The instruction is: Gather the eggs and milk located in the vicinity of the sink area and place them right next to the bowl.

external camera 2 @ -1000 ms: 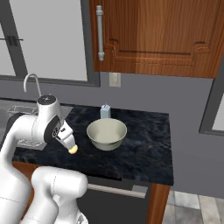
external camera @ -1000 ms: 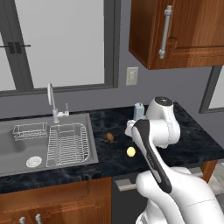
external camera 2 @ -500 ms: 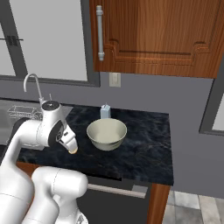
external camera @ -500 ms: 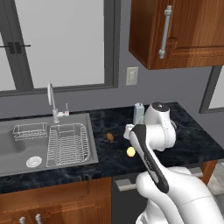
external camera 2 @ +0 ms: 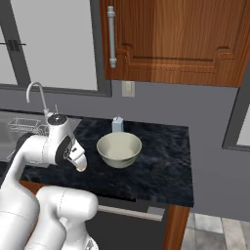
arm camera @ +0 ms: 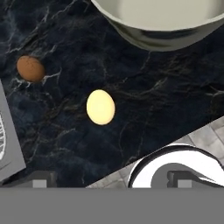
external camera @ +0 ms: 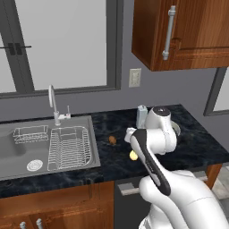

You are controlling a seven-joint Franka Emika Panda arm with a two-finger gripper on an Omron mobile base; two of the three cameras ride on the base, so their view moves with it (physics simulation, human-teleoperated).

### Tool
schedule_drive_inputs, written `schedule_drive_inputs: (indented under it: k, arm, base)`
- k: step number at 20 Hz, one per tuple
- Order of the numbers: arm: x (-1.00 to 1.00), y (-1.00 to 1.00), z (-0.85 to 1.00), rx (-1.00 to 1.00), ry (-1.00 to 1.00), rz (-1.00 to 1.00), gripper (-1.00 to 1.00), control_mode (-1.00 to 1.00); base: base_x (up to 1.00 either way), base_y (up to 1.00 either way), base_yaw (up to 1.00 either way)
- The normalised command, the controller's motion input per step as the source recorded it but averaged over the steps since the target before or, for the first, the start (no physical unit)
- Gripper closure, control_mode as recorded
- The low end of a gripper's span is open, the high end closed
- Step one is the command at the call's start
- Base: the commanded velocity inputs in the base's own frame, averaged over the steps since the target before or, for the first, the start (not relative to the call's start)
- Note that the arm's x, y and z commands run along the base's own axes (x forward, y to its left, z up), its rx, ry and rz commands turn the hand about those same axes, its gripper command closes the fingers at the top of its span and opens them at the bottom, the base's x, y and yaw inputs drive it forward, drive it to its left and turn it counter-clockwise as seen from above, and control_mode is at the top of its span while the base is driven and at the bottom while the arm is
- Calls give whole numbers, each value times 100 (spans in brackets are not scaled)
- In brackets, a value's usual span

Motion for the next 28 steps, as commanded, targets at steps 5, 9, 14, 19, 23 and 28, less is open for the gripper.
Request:
schedule_drive_inputs:
  k: [5,9,14,19,23,28]
  arm:
    - [15,7,-9,-3,0,0,-100,-100]
    - [13,1,-15,-3,0,0,-100,-100]
    - [14,0,-23,-3,0,0,-100,-100]
    - [15,0,-29,-1,0,0,-100,-100]
    - [17,0,-23,0,0,0,-100,-100]
    - [16,0,-15,0,0,0,-100,-100]
  base:
    - [0,0,0]
    - [0,0,0]
    - [0,0,0]
    - [0,0,0]
    - [0,0,0]
    - [0,0,0]
